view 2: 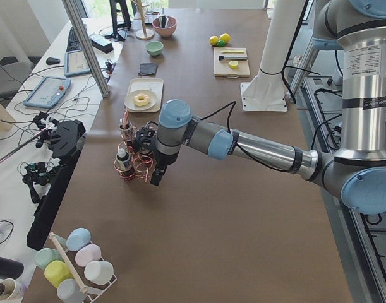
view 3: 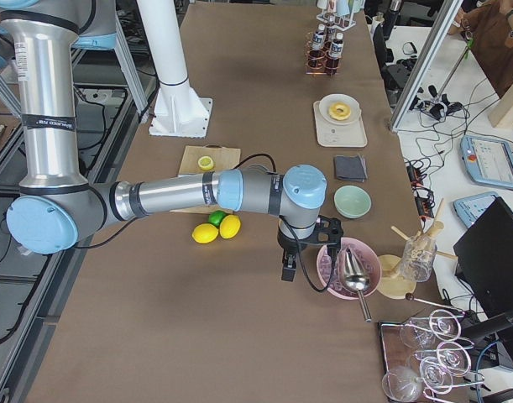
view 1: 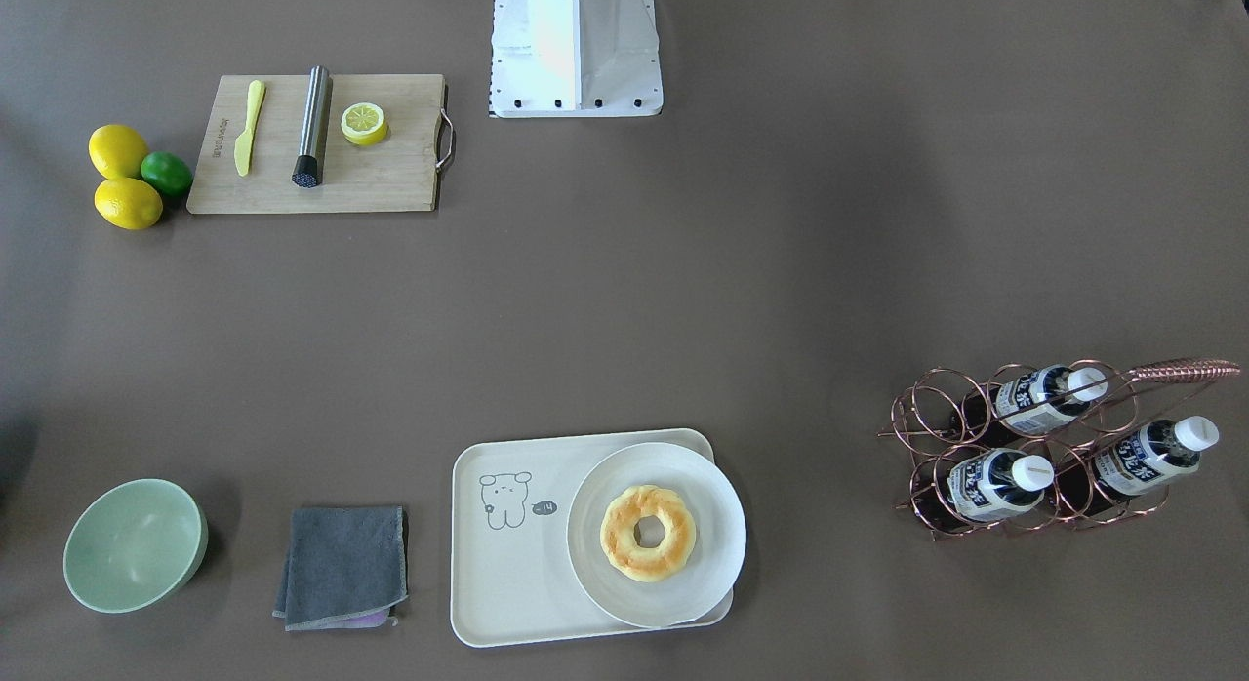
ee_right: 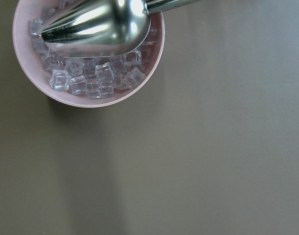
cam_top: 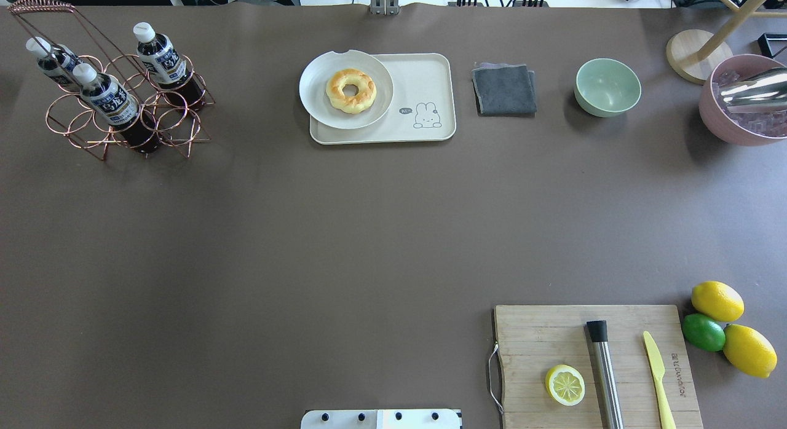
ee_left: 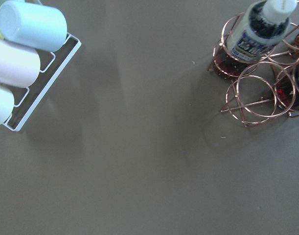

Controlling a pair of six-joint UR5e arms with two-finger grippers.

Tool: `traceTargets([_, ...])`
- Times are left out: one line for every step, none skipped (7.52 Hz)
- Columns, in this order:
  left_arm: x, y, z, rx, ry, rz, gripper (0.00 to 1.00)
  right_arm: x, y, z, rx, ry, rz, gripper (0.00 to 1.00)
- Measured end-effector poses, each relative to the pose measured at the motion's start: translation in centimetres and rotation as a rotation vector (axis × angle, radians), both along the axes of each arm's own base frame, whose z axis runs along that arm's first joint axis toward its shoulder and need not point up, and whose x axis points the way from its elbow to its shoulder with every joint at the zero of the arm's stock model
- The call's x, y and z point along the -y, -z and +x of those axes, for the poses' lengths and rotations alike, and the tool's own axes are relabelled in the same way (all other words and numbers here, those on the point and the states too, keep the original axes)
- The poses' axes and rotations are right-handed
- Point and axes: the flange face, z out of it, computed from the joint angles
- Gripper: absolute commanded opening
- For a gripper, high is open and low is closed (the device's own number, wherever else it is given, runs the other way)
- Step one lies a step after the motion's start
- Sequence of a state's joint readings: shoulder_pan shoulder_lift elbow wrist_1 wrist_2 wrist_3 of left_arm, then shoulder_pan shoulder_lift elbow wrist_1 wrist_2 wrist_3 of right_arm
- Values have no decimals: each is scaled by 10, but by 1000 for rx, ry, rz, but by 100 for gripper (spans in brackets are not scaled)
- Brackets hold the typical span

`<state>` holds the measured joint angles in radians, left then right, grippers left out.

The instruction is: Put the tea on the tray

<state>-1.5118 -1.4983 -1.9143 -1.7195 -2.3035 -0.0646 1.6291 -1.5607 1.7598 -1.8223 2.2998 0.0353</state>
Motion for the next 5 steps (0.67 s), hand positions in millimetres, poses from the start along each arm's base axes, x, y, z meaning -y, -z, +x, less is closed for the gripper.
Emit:
traceTargets([15, 13, 23, -19, 5, 3, 97, -1, -1, 0, 0, -1, -3, 100])
traceTargets([26, 24, 39, -56, 52, -36, 97, -1, -3, 0, -1, -2, -8, 100])
traceTargets([30, 37, 56, -84, 67, -39, 97, -1, -4, 0, -1, -3, -11, 100])
traceTargets([31, 50, 75, -99, 51, -27, 98, -1, -5, 0, 0, -4, -14, 100])
traceTargets([33, 64, 88, -105, 37, -2, 97, -1, -6, 0, 0, -5, -17, 100])
